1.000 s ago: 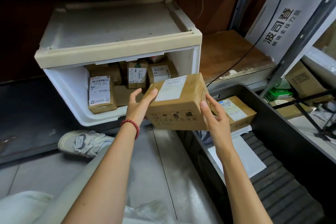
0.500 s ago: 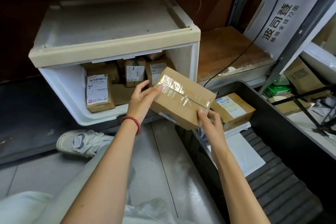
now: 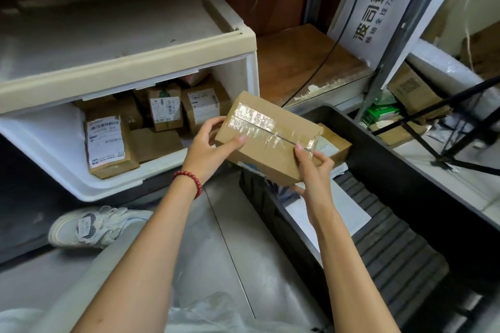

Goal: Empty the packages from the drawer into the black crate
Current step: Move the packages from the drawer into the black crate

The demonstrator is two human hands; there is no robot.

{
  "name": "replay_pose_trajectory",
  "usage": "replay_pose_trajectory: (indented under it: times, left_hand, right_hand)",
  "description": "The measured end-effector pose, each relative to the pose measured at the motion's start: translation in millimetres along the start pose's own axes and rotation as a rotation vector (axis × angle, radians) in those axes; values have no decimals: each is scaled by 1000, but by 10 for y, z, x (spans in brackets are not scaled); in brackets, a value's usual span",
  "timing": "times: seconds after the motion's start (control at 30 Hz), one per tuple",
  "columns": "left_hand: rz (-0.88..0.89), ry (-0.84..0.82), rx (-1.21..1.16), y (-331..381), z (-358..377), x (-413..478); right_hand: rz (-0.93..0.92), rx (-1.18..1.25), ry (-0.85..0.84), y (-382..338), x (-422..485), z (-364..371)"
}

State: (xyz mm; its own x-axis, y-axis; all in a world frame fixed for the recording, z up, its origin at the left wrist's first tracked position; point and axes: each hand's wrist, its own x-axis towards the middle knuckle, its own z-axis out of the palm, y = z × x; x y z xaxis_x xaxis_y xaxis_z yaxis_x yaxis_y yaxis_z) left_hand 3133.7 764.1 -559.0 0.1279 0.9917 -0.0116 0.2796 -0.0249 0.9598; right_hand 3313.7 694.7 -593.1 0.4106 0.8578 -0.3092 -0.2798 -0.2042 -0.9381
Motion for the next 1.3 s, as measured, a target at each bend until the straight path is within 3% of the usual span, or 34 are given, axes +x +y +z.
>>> replay_pose_trajectory:
  times: [0.13,0.43,0.63,0.73,0.9,1.13,1.3]
  left_hand:
    - [16,-84,64,57,273,91]
    - [-23,-294,372,-152,1226,304]
    - [-118,-479,437,-558,1710,204]
    - [-93,-545,581,-763,1762,120]
    - [80,-631,1109,-823,1766,75]
    - [173,-613,1230,-786,1800,152]
    - [211,-653,1295,-819,1658,143]
  right_hand:
    - [-37,-41,92,21,88,-230]
    - [64,-91,355,210,295,-936]
    - [308,-240,524,599,302,-1371]
    - [508,-288,499,737,363,-1399]
    - [651,-360,404,916,321,-1206]
    - [680,-464,343,867,366,-1318]
    - [632,-720,298,833,385,-1302]
